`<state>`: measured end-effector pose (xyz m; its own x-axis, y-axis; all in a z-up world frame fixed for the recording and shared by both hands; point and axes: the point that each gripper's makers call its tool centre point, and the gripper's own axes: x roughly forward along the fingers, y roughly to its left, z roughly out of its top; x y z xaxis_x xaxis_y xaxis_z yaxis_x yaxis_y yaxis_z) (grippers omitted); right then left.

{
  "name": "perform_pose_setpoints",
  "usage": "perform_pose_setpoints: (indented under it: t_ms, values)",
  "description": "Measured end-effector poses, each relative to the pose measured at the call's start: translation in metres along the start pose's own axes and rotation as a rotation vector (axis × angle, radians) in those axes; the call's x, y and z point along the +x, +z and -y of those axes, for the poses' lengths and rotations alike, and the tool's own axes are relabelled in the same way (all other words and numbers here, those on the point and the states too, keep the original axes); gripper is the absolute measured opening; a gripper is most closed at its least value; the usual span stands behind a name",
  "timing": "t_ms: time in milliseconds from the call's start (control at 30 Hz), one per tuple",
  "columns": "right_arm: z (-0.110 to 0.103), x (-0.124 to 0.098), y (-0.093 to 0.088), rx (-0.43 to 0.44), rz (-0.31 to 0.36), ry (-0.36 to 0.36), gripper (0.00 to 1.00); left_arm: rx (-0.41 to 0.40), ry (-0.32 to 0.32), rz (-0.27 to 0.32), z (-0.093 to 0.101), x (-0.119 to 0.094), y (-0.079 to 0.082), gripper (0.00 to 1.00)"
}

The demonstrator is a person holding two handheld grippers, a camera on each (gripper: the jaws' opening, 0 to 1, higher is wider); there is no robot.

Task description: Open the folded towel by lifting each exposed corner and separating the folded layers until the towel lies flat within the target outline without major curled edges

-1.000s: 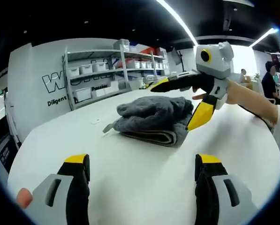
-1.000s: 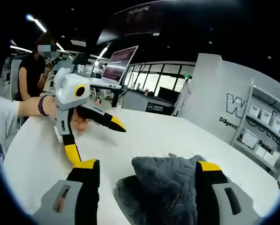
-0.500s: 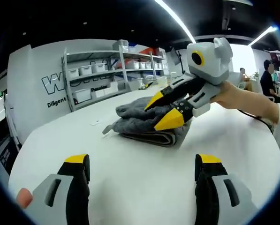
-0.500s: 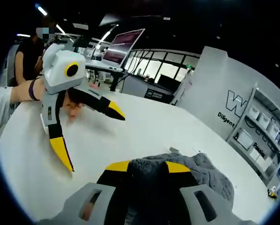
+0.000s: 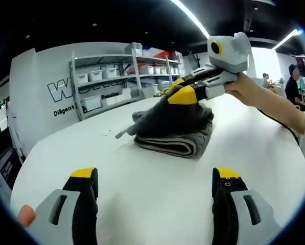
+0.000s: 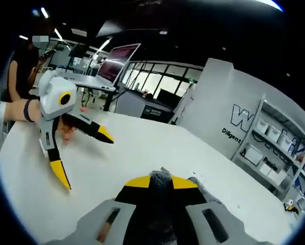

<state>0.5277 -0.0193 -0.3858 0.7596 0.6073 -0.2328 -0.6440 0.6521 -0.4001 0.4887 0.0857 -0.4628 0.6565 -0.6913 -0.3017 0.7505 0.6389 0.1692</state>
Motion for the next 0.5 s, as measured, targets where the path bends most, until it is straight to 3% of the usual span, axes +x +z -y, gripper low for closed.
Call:
perform_pose_setpoints:
  t_ms: [333,500]
  values:
    - [0.057,-0.032,-0.006,0.103,0.066,-0.146,0.08,-0.004,0.013,0.003,-0.006,-0.002,0.0,0.91]
    - [0.09,-0.056,-0.015,0.218,0.128,-0.228,0.08,-0.009,0.018,0.006,-0.01,-0.002,0.0,0.91]
